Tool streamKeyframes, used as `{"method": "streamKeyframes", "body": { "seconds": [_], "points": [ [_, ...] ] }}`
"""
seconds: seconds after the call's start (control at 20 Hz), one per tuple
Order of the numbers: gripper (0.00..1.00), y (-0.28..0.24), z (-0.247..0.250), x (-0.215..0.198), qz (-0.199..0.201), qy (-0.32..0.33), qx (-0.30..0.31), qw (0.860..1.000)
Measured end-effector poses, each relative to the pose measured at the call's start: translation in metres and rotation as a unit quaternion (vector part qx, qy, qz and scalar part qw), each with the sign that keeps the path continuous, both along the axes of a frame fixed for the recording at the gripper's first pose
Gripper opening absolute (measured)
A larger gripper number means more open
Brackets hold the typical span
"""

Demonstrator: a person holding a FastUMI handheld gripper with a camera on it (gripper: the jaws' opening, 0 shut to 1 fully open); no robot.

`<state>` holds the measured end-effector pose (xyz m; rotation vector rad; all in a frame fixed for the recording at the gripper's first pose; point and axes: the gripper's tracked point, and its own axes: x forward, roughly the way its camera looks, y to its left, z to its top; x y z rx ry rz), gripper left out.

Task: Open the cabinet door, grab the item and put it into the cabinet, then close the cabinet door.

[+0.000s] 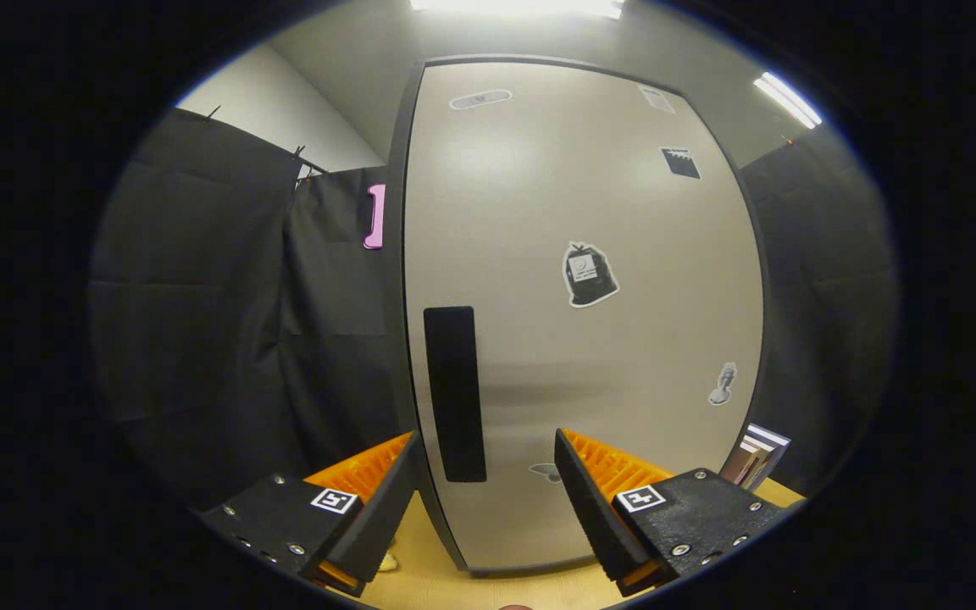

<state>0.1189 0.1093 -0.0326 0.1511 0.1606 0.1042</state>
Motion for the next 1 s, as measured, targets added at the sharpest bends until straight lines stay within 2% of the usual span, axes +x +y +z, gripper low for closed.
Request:
{"method": "streamKeyframes", "body": {
  "seconds": [0.2, 0.3, 0.35, 0.45, 0.7, 1.0],
  "points": [
    [0.92, 0.012, -0.010, 0.015, 0.006, 0.017, -0.011, 1.000],
    [0.79, 0.015, -0.013, 0.016, 0.013, 0.031, -0.025, 0.999],
    [0.65, 0.019, -0.013, 0.018, 0.026, 0.030, -0.028, 0.999],
    [0.37, 0.021, -0.014, 0.019, 0.028, 0.037, -0.031, 0.998],
    [0.28, 0.021, -0.014, 0.016, 0.056, 0.039, -0.045, 0.997],
    [0.27, 0.021, -0.012, 0.003, 0.080, 0.043, -0.034, 0.995]
  ]
}}
